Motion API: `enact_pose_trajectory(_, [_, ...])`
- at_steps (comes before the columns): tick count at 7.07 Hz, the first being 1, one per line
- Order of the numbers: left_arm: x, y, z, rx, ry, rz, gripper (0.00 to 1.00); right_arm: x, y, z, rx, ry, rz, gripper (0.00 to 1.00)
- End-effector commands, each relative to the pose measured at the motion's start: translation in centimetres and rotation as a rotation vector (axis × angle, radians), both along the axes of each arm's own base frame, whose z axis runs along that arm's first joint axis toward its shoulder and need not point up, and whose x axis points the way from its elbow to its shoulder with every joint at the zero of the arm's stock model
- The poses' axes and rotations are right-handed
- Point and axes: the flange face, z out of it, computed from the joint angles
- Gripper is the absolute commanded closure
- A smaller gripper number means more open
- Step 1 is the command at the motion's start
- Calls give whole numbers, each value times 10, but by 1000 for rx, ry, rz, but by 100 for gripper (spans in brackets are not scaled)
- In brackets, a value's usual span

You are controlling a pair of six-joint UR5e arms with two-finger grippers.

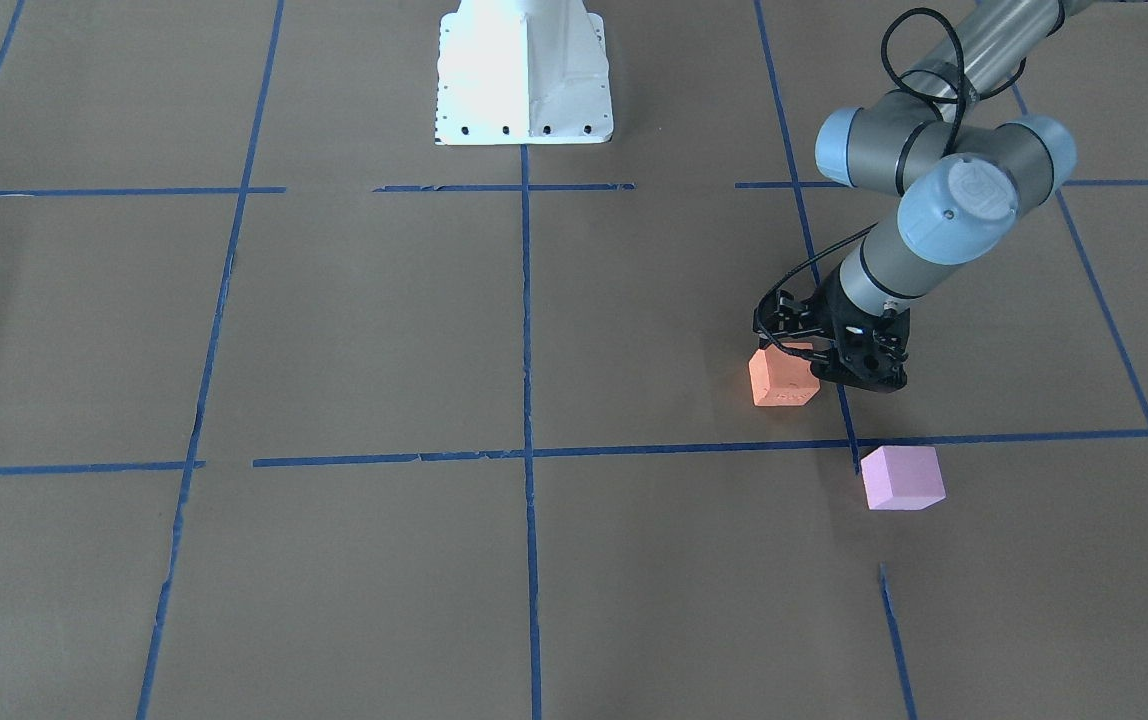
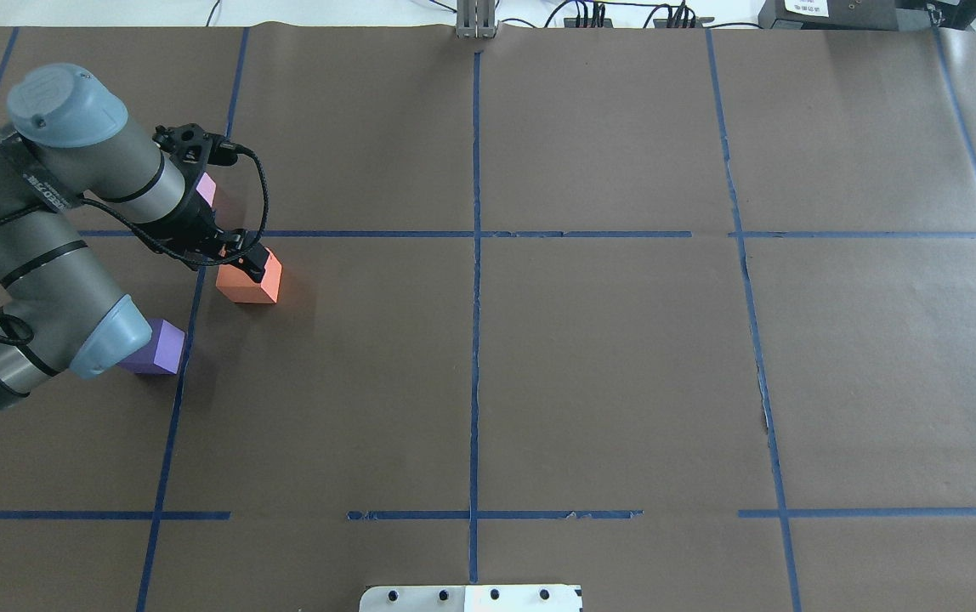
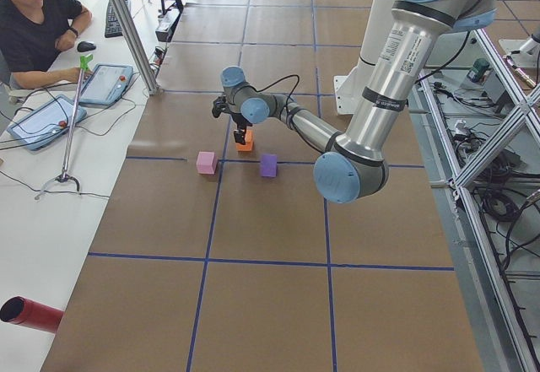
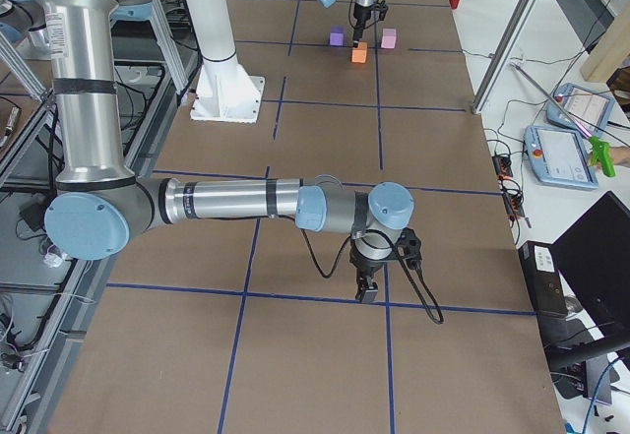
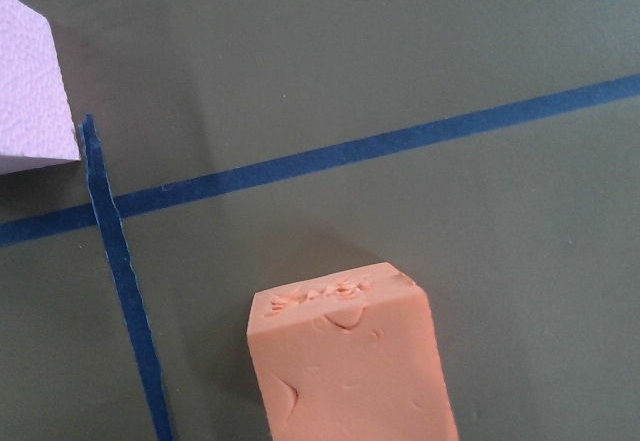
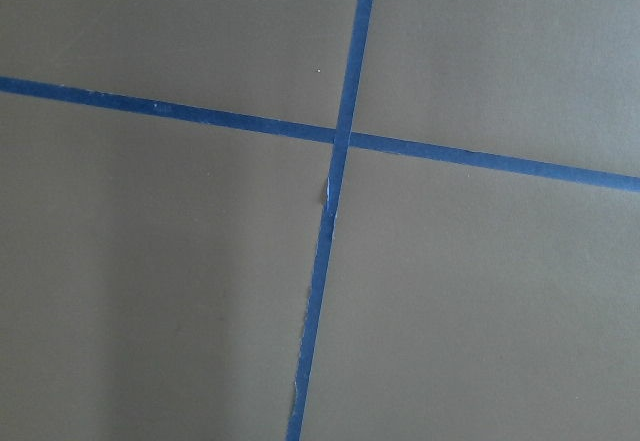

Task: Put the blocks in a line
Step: 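Move the left gripper down toward the orange cube, then close the left gripper on the orange cube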

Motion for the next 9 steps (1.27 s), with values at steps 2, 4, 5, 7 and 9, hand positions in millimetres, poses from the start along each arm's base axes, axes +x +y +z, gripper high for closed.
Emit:
enact_pose_trajectory(2, [12, -1, 11, -49, 8, -35, 1, 0, 0, 0, 0, 0, 0, 0])
enact_pose_trajectory(4, [23, -1, 15, -100, 20, -78, 1, 0, 1, 1, -2, 0, 0, 0])
enact_pose_trajectory(5, [24, -3, 13, -104, 22, -83, 1, 0, 1, 1, -2, 0, 0, 0])
enact_pose_trajectory(7, [27, 0, 12, -114, 22, -87, 1, 0, 0, 0, 0, 0, 0, 0])
enact_pose_trajectory(9, [35, 5, 13, -131, 19, -86, 1, 0, 1, 1, -2, 0, 0, 0])
